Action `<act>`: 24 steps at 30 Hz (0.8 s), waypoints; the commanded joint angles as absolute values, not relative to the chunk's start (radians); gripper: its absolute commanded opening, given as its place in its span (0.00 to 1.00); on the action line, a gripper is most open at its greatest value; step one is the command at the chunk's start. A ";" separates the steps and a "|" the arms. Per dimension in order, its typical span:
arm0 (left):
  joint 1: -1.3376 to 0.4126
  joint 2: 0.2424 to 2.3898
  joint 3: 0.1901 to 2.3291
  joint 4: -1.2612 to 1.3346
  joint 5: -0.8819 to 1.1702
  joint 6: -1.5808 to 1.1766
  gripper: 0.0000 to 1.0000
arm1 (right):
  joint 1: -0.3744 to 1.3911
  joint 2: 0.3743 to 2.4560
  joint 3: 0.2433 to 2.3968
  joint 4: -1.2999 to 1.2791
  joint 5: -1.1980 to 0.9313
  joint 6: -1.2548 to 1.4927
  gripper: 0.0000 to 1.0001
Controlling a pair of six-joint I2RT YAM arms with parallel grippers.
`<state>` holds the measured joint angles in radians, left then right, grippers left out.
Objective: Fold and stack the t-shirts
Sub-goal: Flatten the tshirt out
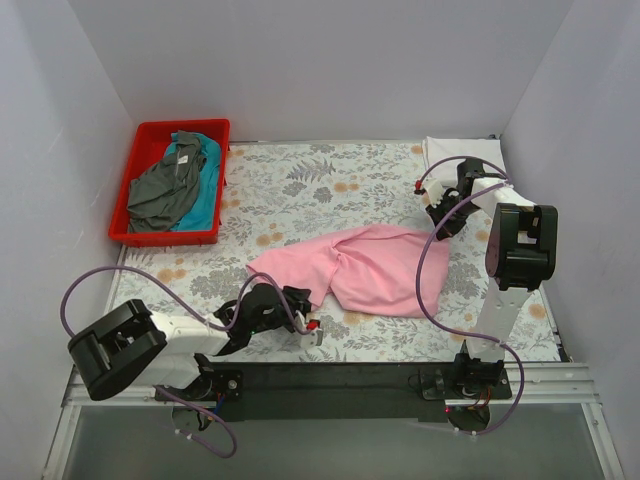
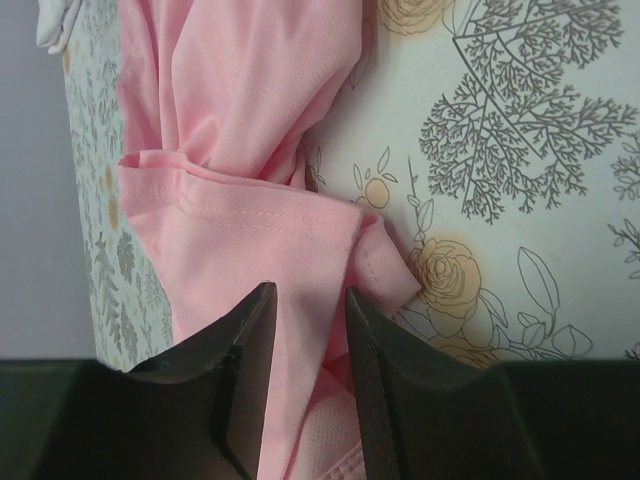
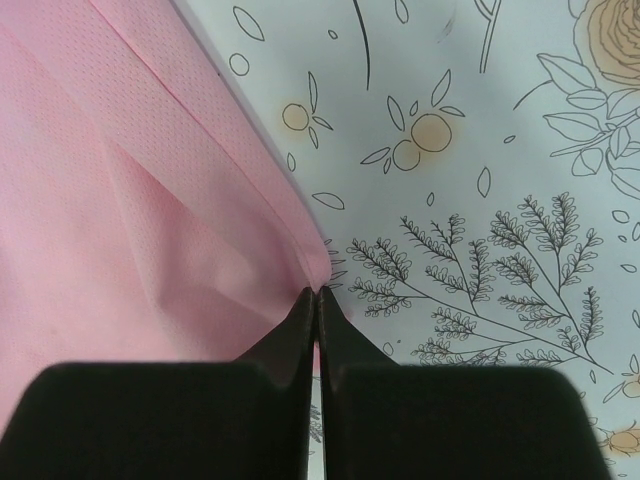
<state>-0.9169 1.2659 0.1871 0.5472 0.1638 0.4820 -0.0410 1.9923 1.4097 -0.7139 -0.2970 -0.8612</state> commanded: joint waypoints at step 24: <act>-0.945 1.367 0.330 0.554 0.183 0.394 0.17 | -0.055 2.016 1.424 -0.770 -0.310 -0.879 0.01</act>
